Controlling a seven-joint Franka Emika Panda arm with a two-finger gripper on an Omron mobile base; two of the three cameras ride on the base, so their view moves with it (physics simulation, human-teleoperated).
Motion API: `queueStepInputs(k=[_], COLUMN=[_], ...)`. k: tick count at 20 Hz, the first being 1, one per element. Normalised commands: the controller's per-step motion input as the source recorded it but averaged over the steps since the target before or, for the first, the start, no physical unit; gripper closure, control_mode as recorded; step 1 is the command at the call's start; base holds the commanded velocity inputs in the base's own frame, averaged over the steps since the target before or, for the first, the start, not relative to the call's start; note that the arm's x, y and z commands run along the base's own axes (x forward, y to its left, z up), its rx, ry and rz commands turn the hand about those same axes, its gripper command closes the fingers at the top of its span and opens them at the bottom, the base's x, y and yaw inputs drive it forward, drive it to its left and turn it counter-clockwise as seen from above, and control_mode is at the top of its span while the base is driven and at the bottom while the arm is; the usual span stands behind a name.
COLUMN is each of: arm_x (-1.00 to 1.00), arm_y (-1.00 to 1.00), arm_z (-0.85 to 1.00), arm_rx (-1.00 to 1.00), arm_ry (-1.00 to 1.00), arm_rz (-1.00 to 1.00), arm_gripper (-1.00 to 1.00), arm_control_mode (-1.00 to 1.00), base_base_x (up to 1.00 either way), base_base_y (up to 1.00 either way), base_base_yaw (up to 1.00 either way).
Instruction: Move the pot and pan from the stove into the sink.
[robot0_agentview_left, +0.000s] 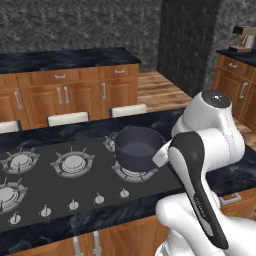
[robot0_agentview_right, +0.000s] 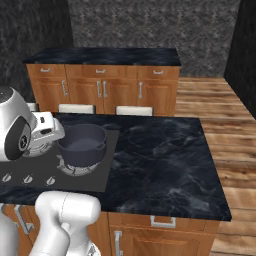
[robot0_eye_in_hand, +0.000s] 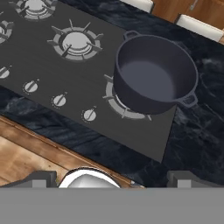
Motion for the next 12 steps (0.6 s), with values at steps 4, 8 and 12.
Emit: queueStepInputs(k=[4, 8, 12], arm_x=[0.23, 0.44, 0.56], arm_y=[0.11, 0.12, 0.11], arm_z=[-0.33, -0.32, -0.36], arm_rx=[0.00, 0.00, 0.00], arm_ry=[0.00, 0.00, 0.01], arm_rz=[0.03, 0.00, 0.00], arm_gripper=[-1.00, -1.00, -1.00], arm_control_mode=[-1.00, -1.00, -1.00], base_base_x=[0.00, 0.00, 0.00], base_base_y=[0.00, 0.00, 0.00], base_base_yaw=[0.00, 0.00, 0.00])
